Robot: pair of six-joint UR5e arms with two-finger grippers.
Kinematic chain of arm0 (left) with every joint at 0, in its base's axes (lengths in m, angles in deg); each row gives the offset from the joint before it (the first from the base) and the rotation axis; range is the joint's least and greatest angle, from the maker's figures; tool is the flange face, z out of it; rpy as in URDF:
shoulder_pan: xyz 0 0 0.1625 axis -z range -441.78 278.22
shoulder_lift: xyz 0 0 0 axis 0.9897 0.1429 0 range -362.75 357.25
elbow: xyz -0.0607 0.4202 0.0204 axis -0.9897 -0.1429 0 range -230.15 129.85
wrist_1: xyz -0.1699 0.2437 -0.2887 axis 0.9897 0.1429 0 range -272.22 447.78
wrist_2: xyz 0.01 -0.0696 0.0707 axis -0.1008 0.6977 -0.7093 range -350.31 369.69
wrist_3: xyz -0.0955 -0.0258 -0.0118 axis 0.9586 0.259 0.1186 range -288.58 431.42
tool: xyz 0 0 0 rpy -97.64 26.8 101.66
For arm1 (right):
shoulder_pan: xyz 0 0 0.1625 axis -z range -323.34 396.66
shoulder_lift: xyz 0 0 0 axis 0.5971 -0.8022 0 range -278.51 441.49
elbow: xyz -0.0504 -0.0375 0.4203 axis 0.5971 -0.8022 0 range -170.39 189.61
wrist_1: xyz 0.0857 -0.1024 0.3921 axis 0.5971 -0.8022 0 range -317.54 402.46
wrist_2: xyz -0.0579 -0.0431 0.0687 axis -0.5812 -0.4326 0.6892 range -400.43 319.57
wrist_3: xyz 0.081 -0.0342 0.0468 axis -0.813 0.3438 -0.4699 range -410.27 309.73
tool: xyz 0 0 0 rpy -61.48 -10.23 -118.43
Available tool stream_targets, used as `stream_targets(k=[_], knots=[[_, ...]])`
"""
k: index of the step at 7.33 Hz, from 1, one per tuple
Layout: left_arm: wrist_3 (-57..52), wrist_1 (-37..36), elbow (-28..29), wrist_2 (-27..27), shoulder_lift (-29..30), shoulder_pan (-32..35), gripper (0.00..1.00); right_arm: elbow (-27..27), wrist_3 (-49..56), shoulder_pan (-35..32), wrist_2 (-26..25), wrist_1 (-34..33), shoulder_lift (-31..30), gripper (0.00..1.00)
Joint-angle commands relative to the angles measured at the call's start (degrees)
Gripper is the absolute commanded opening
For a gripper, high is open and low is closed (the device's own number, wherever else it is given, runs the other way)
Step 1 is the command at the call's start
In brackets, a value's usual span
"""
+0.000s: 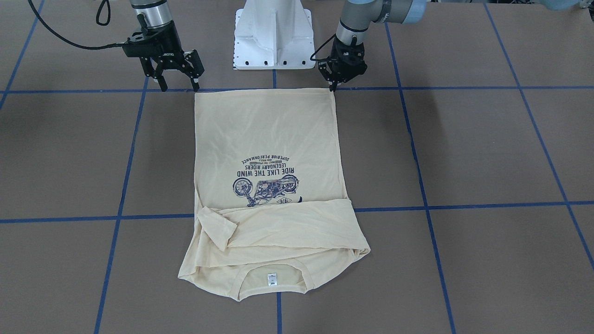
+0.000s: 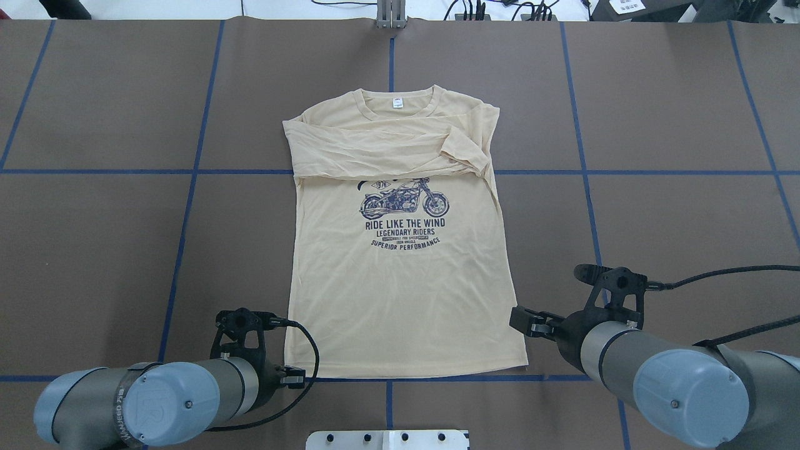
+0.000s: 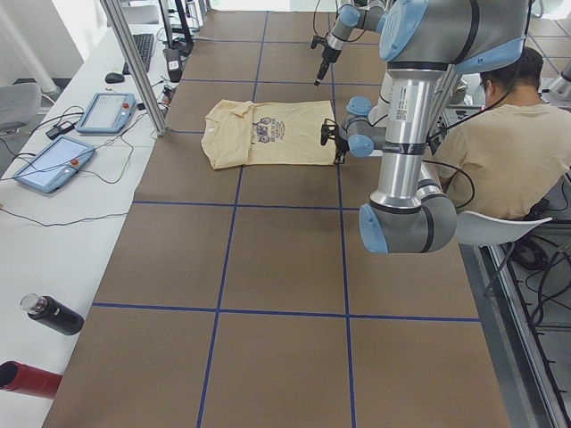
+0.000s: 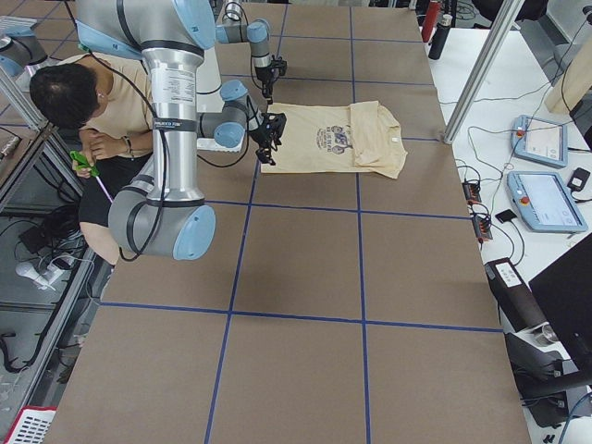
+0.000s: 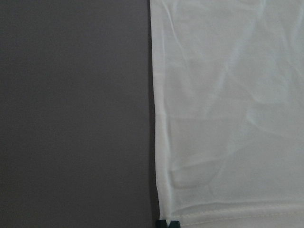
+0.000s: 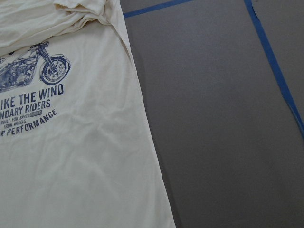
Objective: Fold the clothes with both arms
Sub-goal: 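Align both grippers on the hem corners nearest the robot and grasp them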
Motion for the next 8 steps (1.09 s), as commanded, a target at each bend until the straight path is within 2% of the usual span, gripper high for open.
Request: stream_targets(k=[1, 3, 6, 8], knots=[[0.1, 0.0, -0.3, 0.2, 0.4, 0.0, 0.0, -1.7, -1.2, 4.4, -5.2, -2.1, 0.7, 0.88], [0.2, 0.1, -0.5, 0.4, 1.2, 0.0, 0.0, -6.3, -3.2, 6.7, -8.9, -1.9, 3.2, 0.72], [0.4, 0.1, -0.8, 0.4, 1.3, 0.1, 0.0, -7.5, -5.8, 10.1, -12.7, -1.8, 3.7, 0.46], [0.5, 0.1, -0.8, 0.5, 1.2, 0.0, 0.0, -7.9, -5.9, 10.3, -12.9, -1.9, 3.5, 0.44]])
